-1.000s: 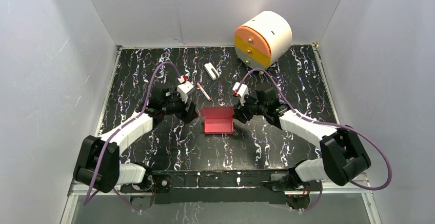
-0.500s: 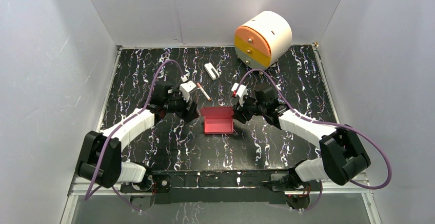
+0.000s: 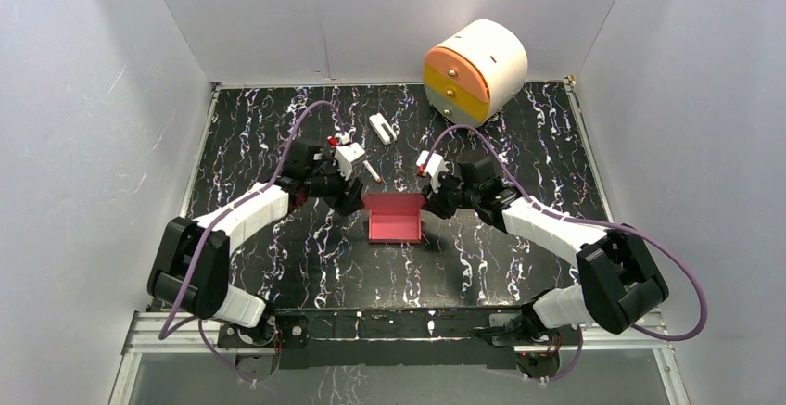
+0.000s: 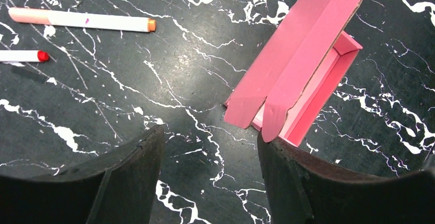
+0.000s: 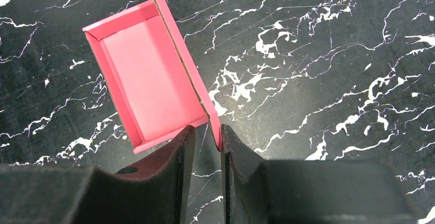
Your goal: Fold the paper box
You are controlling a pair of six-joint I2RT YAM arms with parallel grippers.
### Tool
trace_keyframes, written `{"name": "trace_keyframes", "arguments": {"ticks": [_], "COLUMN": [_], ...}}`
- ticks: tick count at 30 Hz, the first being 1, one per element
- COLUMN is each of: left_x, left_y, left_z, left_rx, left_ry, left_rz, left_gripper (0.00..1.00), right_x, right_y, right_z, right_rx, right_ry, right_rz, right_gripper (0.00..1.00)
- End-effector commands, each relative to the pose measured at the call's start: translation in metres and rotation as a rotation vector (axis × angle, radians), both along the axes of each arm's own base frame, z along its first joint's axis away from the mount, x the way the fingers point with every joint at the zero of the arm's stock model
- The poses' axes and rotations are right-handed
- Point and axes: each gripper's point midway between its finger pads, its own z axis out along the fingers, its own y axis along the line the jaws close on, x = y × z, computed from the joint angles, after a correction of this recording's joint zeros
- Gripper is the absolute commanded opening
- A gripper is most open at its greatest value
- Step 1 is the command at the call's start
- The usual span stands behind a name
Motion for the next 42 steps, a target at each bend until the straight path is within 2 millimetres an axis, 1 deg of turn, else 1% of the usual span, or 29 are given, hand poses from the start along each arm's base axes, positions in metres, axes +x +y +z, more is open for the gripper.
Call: {"name": "trace_keyframes", "arguments": {"ticks": [1, 7, 13, 18, 26, 31, 36, 42], "left_x": [0.002, 0.003, 0.002, 0.002, 0.001, 0.001, 0.0, 0.001], "left_y": [-0.011, -0.016, -0.02, -0.022, -0.019, -0.02, -0.02, -0.023], "left_z": [0.008, 0.004, 0.001, 0.0, -0.004, -0.007, -0.008, -0.008], "left_rx": [-0.012, -0.008, -0.009, -0.01, 0.008, 0.008, 0.009, -0.001], "left_ry": [-0.01, 0.007, 0.013, 0.013, 0.01, 0.02, 0.02, 0.025], "left_rz": [-0.063, -0.086, -0.111, -0.122, -0.117, -0.121, -0.126, -0.137], "left_gripper": [0.63, 0.58, 0.48, 0.38, 0.36, 0.33, 0.3, 0.26], "right_x": [0.008, 0.01, 0.011, 0.009, 0.007, 0.009, 0.01, 0.009], "right_y": [0.008, 0.01, 0.013, 0.014, 0.013, 0.012, 0.012, 0.013], "right_z": [0.017, 0.012, 0.009, 0.007, 0.02, 0.019, 0.019, 0.016], "right_rx": [0.018, 0.008, -0.004, -0.011, 0.02, 0.015, 0.014, 0.009], "right_ry": [-0.044, -0.04, -0.028, -0.027, -0.07, -0.071, -0.077, -0.069], "right_rz": [0.02, 0.025, 0.033, 0.034, 0.032, 0.025, 0.023, 0.03], "right_gripper": [0.32, 0.31, 0.29, 0.28, 0.28, 0.28, 0.3, 0.29]}}
